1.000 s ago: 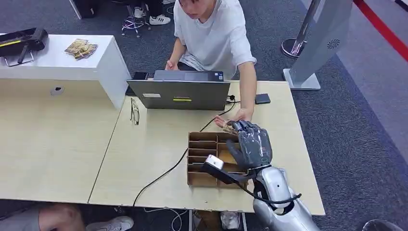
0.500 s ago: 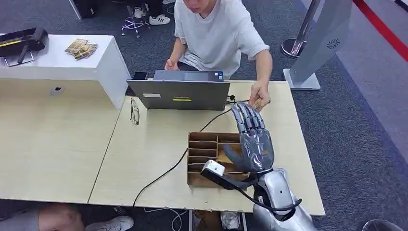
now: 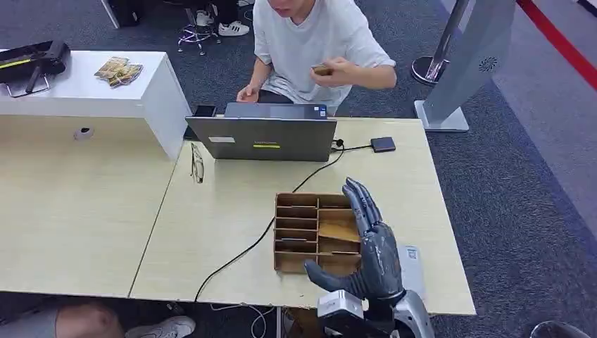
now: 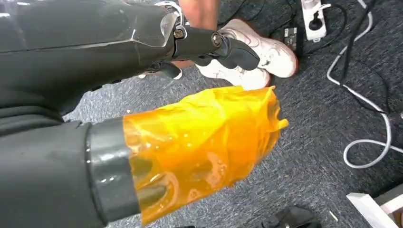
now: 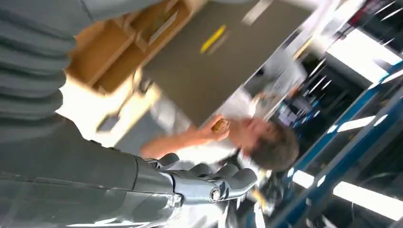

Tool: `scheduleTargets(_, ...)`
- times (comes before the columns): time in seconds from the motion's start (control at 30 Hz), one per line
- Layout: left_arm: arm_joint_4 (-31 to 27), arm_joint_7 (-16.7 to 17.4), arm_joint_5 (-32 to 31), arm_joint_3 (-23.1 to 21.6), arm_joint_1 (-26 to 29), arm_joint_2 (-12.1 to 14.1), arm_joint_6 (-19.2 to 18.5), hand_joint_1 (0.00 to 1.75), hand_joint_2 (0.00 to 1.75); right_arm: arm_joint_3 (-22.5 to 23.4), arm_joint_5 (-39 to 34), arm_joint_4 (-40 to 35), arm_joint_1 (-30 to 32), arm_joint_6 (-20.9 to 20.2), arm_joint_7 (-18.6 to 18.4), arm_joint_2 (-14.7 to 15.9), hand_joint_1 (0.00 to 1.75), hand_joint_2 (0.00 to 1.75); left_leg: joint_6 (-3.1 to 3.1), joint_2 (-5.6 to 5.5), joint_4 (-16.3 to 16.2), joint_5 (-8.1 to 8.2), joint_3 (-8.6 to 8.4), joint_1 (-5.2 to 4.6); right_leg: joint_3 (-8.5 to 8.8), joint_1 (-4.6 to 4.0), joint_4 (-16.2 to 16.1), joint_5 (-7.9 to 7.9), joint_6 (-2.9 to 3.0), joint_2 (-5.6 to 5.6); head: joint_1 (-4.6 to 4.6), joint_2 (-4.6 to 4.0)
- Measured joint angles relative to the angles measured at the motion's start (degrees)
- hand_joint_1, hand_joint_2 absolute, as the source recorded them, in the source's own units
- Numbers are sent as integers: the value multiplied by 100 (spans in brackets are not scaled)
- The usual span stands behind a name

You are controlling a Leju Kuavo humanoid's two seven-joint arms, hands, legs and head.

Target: Pass the card to the sensor for recognition and then transmit it.

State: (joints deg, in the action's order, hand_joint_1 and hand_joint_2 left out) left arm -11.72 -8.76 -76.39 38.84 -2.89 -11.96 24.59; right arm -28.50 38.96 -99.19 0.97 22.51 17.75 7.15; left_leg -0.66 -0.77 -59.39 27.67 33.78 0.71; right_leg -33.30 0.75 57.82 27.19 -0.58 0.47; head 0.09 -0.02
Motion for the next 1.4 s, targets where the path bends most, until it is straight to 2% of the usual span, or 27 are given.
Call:
scheduleTargets(0.07, 0, -9, 13, 17, 7, 0, -4, 0, 0, -46, -461, -138, 187, -238, 280, -22, 0, 0, 0, 0, 0, 0, 0, 0, 0, 0, 0, 1, 0, 0, 0, 0)
scheduleTargets(0.2, 0, -22, 13, 63, 10, 0, 0, 0, 0, -109, -1197, -321, 489, -660, 605, -48, 0, 0, 0, 0, 0, 0, 0, 0, 0, 0, 0, 0, 0, 0, -2, 0)
scheduleTargets(0.3, 0, -22, -13, 72, 11, 0, 7, 0, 0, -190, -1777, -363, 696, -924, 747, -61, 0, 0, 0, 0, 0, 0, 0, 0, 1, 0, 0, 0, 0, 0, -2, 0)
scheduleTargets(0.47, 0, -22, -31, 87, 12, 0, 18, 0, 0, -317, -2412, -363, 957, -1073, 861, -61, 0, 0, 0, 1, 0, 0, 0, 0, 0, 0, 0, 1, 0, 0, -2, 0)
scheduleTargets(0.6, 0, -22, -31, 105, 16, -2, 66, 0, 0, -385, -2707, -338, 1124, -965, 852, -61, 0, 0, -1, 1, 0, 1, 0, 0, 0, 0, 0, 1, 1, 1, -2, 0)
scheduleTargets(0.9, 0, -24, -31, 109, 15, -2, 127, 0, 0, -468, -2886, -172, 1177, -751, 837, -59, 0, 0, -2, 3, 0, 2, -1, 0, 0, 0, 0, 1, 1, 1, 0, 0)
scheduleTargets(1.4, 0, -109, -59, 114, 9, -4, 162, 0, 0, -673, -3203, 217, 1097, -686, 659, 133, 0, 0, -2, 10, 0, 2, -2, 0, -6, 0, -1, 1, 2, 6, 0, 0)
